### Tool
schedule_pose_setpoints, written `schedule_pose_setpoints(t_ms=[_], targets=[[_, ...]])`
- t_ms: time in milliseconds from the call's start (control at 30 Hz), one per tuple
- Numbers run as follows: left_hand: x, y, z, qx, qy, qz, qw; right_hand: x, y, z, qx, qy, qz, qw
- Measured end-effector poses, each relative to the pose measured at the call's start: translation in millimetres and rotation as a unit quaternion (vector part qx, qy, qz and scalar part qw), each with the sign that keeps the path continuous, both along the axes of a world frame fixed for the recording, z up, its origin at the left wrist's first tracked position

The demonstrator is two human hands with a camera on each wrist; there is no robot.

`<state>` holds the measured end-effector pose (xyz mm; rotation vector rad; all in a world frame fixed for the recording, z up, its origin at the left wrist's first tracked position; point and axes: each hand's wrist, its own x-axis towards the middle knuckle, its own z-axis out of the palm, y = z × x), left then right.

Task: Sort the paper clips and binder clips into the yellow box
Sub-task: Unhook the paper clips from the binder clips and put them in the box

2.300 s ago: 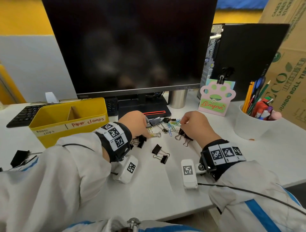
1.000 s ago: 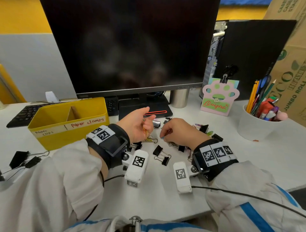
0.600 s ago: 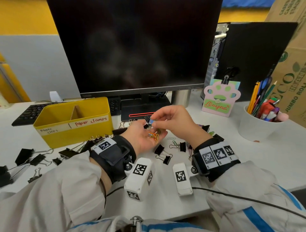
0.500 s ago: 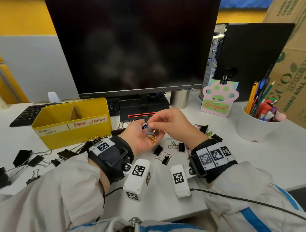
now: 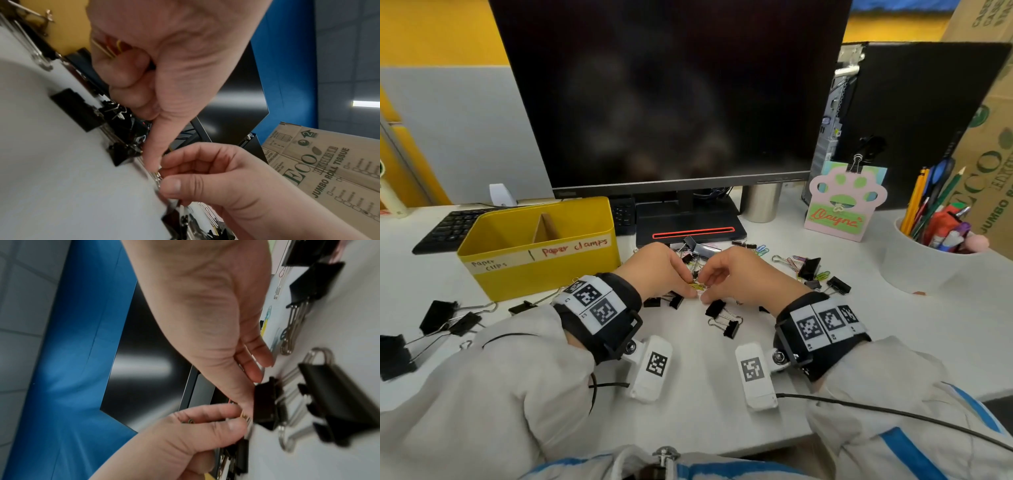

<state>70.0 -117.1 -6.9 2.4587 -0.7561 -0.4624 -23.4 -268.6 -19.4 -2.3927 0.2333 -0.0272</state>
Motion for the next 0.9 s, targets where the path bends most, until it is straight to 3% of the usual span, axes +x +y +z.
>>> schedule_pose_setpoints(t_ms=[167,433,567,667,733,767,800,900], targets=[[-3,-3,3,0.045,-0.06,-0.008,0.997,5,7,-4,-0.02,0.0,-0.024,1.0],[-5,-5,-4,0.025,-0.045,-0.032,0.998,5,10,-7,-0.007,0.004,-0.019,1.0],[-6,-7,-1,0.075,-0.058,-0.031,0.995,4,10,-6,-0.008,0.005,-0.016,1.0],[-5,-6,0,0.028,-0.042,-0.024,0.998,2,7,-6,-0.001,0.001,-0.029,1.0],[-6,-6,1,-0.055,0.054,0.041,0.996,1,4,-6,0.005,0.003,-0.039,0.999],[-5,-6,2,-0.124,0.153,0.097,0.976,1,2,-6,0.009,0.005,-0.042,0.999],[-4,-7,3,-0.203,0.272,0.152,0.928,1,1,-6,0.009,0.007,-0.043,0.999],[2,0,3,-0.402,0.541,0.195,0.713,0,-4,-3,0.005,0.014,-0.04,0.999]])
